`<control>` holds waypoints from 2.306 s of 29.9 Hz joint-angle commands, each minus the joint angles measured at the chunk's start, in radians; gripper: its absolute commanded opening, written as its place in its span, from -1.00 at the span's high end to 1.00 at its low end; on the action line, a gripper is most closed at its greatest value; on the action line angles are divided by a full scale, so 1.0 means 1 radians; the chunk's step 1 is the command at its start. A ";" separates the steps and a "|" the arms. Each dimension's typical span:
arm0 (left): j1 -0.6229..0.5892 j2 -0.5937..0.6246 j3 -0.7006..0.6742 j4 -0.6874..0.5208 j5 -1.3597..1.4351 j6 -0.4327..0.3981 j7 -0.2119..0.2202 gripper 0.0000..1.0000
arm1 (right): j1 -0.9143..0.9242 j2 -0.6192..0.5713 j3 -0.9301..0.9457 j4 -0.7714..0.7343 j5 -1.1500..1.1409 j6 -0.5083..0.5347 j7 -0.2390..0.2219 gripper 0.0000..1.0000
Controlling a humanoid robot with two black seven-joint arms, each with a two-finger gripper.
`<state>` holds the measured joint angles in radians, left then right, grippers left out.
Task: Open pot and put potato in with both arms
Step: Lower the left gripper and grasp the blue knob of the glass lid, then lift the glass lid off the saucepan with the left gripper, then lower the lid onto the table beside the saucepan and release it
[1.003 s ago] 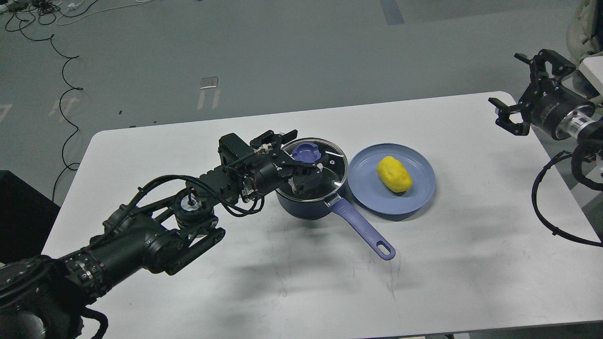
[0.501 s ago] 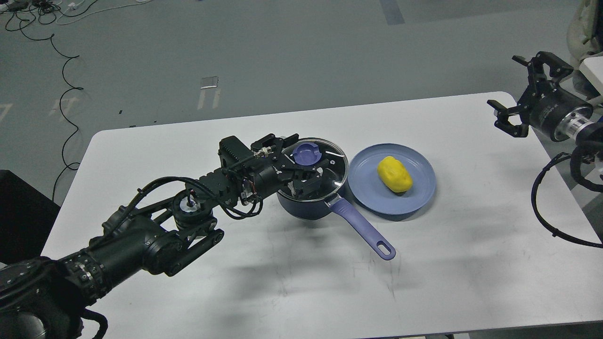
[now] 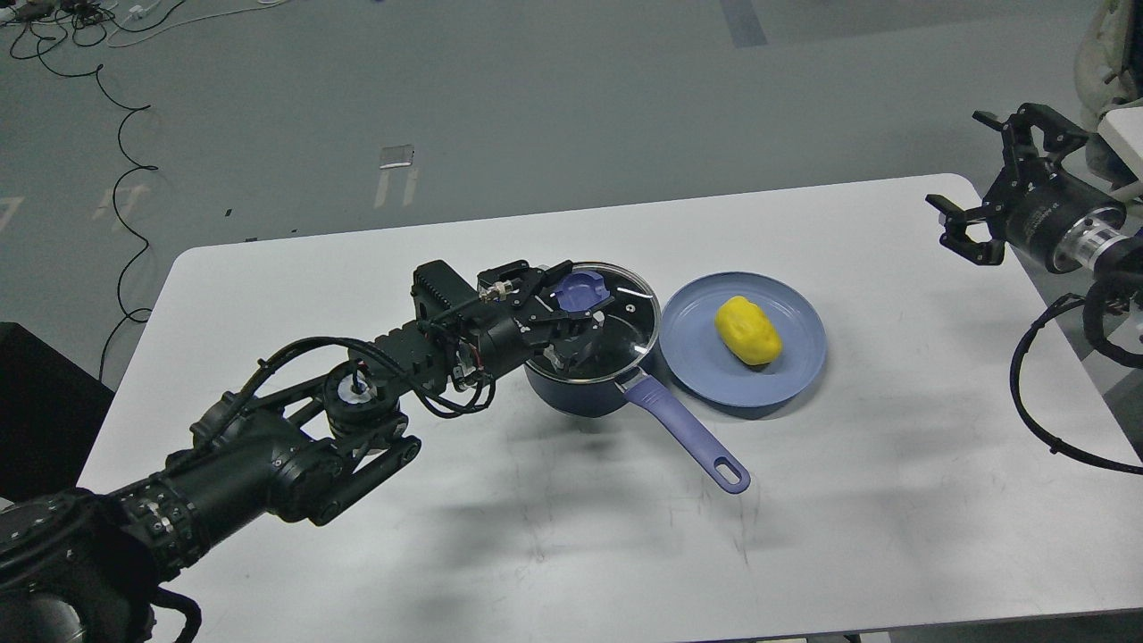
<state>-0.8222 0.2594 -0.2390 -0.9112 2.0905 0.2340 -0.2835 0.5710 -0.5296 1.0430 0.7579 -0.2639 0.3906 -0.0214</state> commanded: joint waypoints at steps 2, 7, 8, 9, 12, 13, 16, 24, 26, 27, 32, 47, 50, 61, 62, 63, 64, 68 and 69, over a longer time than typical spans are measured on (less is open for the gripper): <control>-0.002 0.001 0.020 0.000 -0.007 -0.001 -0.008 -0.03 | 0.000 0.000 0.000 0.000 0.000 -0.003 0.000 -1.00; -0.003 0.001 0.020 -0.002 -0.009 -0.001 -0.008 0.03 | 0.000 0.000 0.000 0.000 0.000 -0.003 0.000 -1.00; -0.003 0.001 0.018 -0.002 -0.009 -0.001 -0.008 0.03 | 0.000 0.000 0.000 0.000 0.000 -0.003 0.000 -1.00; -0.005 0.001 0.018 -0.002 -0.009 -0.001 -0.008 0.03 | 0.001 0.000 0.000 0.000 0.000 -0.003 0.000 -1.00; -0.009 0.001 0.013 -0.012 -0.016 -0.001 -0.009 0.03 | 0.001 0.000 0.002 0.000 0.000 -0.003 0.000 -1.00; -0.011 0.001 0.013 -0.012 -0.024 -0.001 -0.009 0.03 | 0.001 0.000 0.002 0.000 0.000 -0.003 0.000 -1.00; -0.022 0.004 0.012 -0.014 -0.058 -0.004 -0.009 0.03 | 0.001 0.000 0.002 0.000 0.000 -0.003 0.000 -1.00; -0.083 0.058 0.012 -0.040 -0.119 -0.007 -0.009 0.03 | 0.017 0.002 0.002 -0.002 0.000 -0.004 0.000 -1.00; -0.098 0.087 0.012 -0.057 -0.147 -0.007 -0.009 0.03 | 0.021 0.003 0.002 0.000 0.000 -0.004 0.000 -1.00; -0.104 0.098 0.012 -0.067 -0.156 -0.007 -0.009 0.03 | 0.021 0.005 0.002 0.000 0.000 -0.004 0.000 -1.00; -0.111 0.216 0.017 -0.127 -0.176 -0.002 -0.008 0.03 | 0.021 0.008 0.000 0.001 0.000 -0.010 0.000 -1.00; 0.115 0.469 0.012 -0.147 -0.179 0.177 -0.008 0.03 | 0.020 0.014 -0.020 0.003 0.000 -0.012 0.009 -1.00; 0.147 0.471 0.010 -0.141 -0.179 0.192 -0.008 0.03 | 0.021 0.014 -0.020 0.003 0.000 -0.012 0.009 -1.00; 0.210 0.383 0.020 -0.008 -0.184 0.197 -0.006 0.02 | 0.023 0.005 -0.035 0.003 0.000 -0.010 0.008 -1.00; 0.210 0.374 0.021 0.004 -0.184 0.197 -0.006 0.02 | 0.023 0.005 -0.038 0.003 0.000 -0.010 0.008 -1.00; 0.210 0.357 0.021 0.024 -0.184 0.197 -0.006 0.02 | 0.023 0.005 -0.040 0.003 0.000 -0.010 0.008 -1.00; 0.209 0.351 0.020 0.032 -0.184 0.197 -0.006 0.02 | 0.023 0.005 -0.040 0.003 0.000 -0.010 0.009 -1.00; 0.209 0.342 0.021 0.038 -0.184 0.197 -0.008 -0.01 | 0.023 0.003 -0.041 0.003 0.000 -0.010 0.009 -1.00; 0.210 0.340 0.021 0.038 -0.184 0.197 -0.006 -0.06 | 0.023 0.003 -0.041 0.003 0.000 -0.010 0.009 -1.00</control>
<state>-0.6130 0.6043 -0.2184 -0.8756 1.9067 0.4312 -0.2899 0.5937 -0.5259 1.0021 0.7610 -0.2639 0.3805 -0.0129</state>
